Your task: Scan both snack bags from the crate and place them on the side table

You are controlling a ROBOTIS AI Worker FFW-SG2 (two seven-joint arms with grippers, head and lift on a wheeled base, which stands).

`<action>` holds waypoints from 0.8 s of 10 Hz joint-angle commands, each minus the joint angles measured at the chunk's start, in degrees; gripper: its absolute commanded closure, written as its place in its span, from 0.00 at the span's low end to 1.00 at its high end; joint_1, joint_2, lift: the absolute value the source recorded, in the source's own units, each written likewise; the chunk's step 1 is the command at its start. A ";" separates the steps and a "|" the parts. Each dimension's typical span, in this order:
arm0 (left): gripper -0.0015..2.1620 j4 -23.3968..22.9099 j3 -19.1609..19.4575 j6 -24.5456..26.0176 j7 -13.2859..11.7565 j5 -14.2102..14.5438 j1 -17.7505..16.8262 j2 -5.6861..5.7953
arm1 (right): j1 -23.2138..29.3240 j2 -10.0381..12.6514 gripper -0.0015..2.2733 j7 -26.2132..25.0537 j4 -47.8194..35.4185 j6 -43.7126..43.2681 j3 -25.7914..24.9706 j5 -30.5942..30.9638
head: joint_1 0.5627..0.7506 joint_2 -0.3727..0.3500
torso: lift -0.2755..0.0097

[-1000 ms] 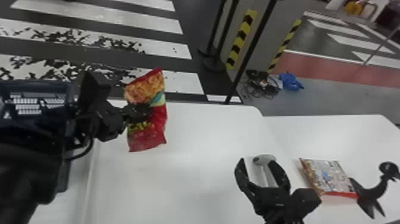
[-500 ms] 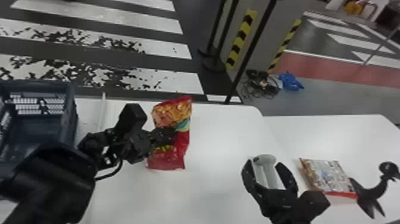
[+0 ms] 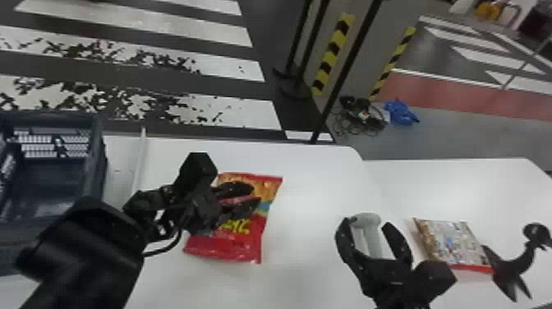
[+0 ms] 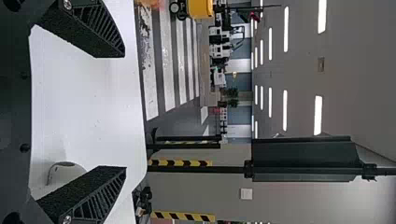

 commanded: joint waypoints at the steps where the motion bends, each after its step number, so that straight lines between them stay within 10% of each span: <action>1: 0.00 -0.43 0.11 0.24 0.19 0.01 0.19 -0.15 | -0.09 0.05 0.03 -0.08 0.16 0.01 -0.06 0.10 | 0.70 0.03 | 0.62; 8: 0.01 -18.71 9.08 9.91 0.10 0.36 2.92 -0.15 | 0.00 0.05 0.03 0.01 -0.28 0.53 0.03 0.63 | 0.70 0.03 | 0.62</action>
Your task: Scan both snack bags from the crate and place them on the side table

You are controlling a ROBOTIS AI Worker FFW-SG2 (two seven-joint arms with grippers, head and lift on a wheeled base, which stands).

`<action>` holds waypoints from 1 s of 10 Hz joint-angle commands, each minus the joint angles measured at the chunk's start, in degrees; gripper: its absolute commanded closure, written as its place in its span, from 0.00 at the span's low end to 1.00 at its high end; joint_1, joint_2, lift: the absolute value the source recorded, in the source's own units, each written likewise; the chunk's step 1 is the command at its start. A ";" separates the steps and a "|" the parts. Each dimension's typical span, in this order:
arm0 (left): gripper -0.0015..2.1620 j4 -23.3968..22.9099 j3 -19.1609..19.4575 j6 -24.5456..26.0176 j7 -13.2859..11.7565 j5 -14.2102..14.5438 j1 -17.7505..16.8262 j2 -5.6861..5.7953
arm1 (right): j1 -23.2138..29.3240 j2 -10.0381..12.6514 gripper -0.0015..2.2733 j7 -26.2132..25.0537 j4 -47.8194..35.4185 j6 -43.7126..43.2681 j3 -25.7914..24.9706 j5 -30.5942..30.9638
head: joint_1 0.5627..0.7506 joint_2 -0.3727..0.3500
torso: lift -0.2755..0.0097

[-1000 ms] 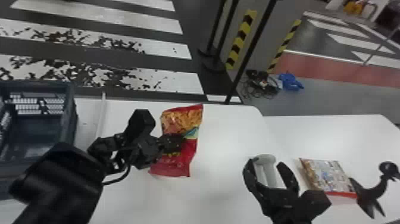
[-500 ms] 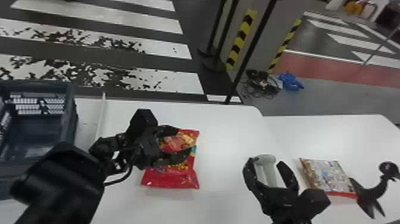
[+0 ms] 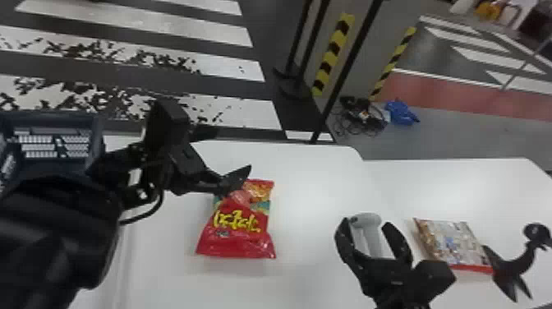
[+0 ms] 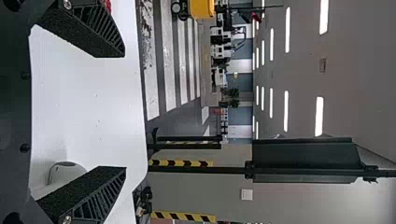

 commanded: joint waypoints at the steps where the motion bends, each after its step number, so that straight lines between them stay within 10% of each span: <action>1: 0.01 -3.74 3.56 1.65 0.44 0.17 1.27 -0.15 | 0.00 0.05 0.03 0.08 -0.84 0.65 -0.06 0.26 | 0.70 0.03 | 0.62; 3: 0.01 -7.70 8.22 2.17 0.79 1.75 3.20 -0.15 | 0.09 0.05 0.03 0.17 -1.54 0.82 0.20 0.52 | 0.70 0.03 | 0.62; 10: 0.02 -16.13 19.73 5.34 18.28 5.00 14.10 0.53 | -0.18 0.05 0.03 7.20 -10.07 26.66 0.82 -1.94 | 0.70 0.14 | 0.62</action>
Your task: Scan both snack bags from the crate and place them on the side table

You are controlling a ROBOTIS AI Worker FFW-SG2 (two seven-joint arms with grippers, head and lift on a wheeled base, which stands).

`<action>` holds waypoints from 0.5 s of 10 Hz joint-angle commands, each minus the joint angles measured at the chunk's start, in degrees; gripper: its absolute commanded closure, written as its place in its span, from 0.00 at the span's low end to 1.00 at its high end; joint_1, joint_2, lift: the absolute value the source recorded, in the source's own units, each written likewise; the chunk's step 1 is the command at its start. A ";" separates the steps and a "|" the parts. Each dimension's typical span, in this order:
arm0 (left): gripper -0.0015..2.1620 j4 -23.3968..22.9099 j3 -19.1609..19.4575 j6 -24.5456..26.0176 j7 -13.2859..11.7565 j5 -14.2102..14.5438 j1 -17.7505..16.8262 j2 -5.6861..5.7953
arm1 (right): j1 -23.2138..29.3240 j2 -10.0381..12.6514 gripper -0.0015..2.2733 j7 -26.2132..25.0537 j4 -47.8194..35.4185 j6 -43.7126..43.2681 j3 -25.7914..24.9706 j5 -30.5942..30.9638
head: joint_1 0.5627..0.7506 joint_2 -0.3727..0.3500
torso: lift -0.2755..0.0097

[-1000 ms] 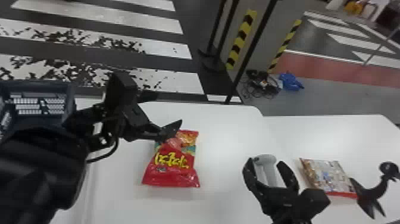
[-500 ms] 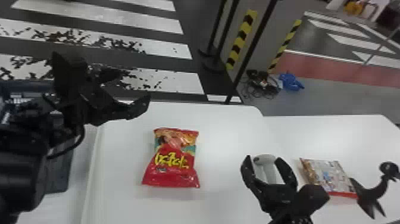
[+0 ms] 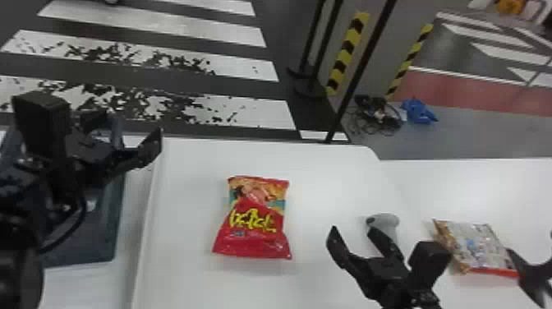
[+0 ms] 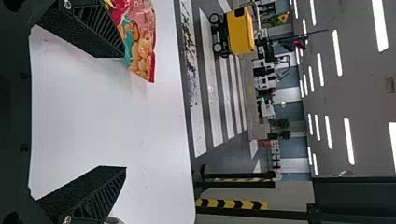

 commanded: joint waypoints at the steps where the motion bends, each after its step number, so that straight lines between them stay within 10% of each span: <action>1: 0.03 -2.16 2.48 0.04 0.62 1.42 3.17 0.81 | -0.99 0.05 0.03 1.66 -2.11 8.66 -0.26 -0.85 | 0.70 0.19 | 0.62; 5: 0.04 -5.94 6.35 -0.14 4.49 3.00 8.97 1.43 | -7.23 0.05 0.03 9.92 -4.83 38.02 -3.69 -4.11 | 0.70 0.35 | 0.62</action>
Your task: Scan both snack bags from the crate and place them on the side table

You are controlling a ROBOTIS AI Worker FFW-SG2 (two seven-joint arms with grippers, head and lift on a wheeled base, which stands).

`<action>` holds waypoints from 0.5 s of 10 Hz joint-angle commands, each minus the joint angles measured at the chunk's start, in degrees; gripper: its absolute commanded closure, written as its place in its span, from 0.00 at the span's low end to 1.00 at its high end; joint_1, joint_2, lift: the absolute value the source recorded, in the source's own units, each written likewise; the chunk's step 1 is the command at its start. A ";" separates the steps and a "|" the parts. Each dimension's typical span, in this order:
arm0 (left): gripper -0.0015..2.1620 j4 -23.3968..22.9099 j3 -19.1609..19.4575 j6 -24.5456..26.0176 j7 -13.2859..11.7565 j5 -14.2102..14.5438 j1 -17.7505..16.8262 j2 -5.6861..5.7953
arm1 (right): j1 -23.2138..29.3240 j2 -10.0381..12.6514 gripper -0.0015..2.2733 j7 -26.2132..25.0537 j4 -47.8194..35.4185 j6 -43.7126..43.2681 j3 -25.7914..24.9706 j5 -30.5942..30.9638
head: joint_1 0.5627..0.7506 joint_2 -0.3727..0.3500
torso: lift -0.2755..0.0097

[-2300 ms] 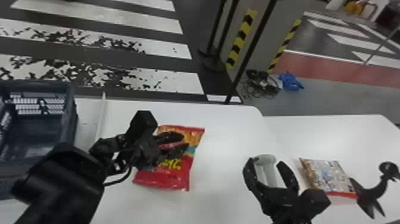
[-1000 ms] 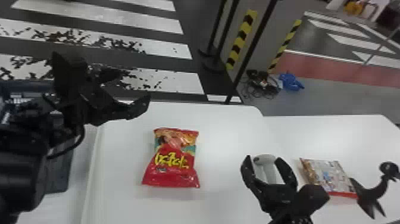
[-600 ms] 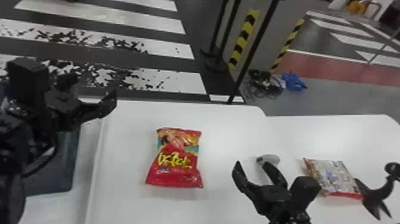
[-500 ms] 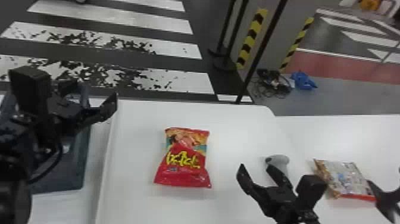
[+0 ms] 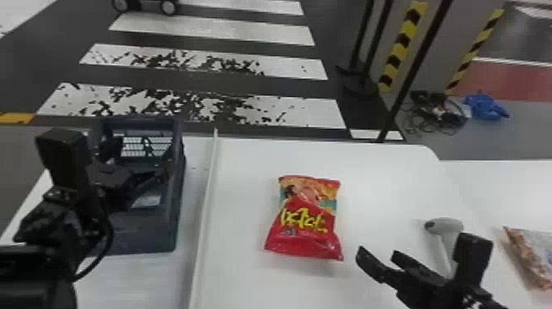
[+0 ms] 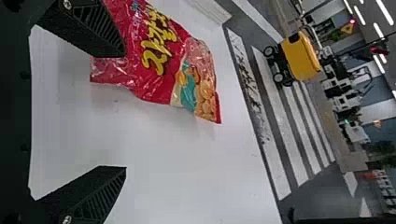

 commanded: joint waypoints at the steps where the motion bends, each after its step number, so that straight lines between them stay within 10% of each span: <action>1: 0.04 -0.76 0.70 -0.12 1.47 0.56 1.73 0.01 | -4.69 0.05 0.03 3.09 -0.03 14.25 -3.15 -1.73 | 0.70 0.37 | 0.62; 5: 0.04 -2.16 0.88 0.58 1.56 1.26 3.13 -0.08 | -13.83 0.05 0.03 6.87 1.47 33.77 -5.35 -3.40 | 0.70 0.44 | 0.62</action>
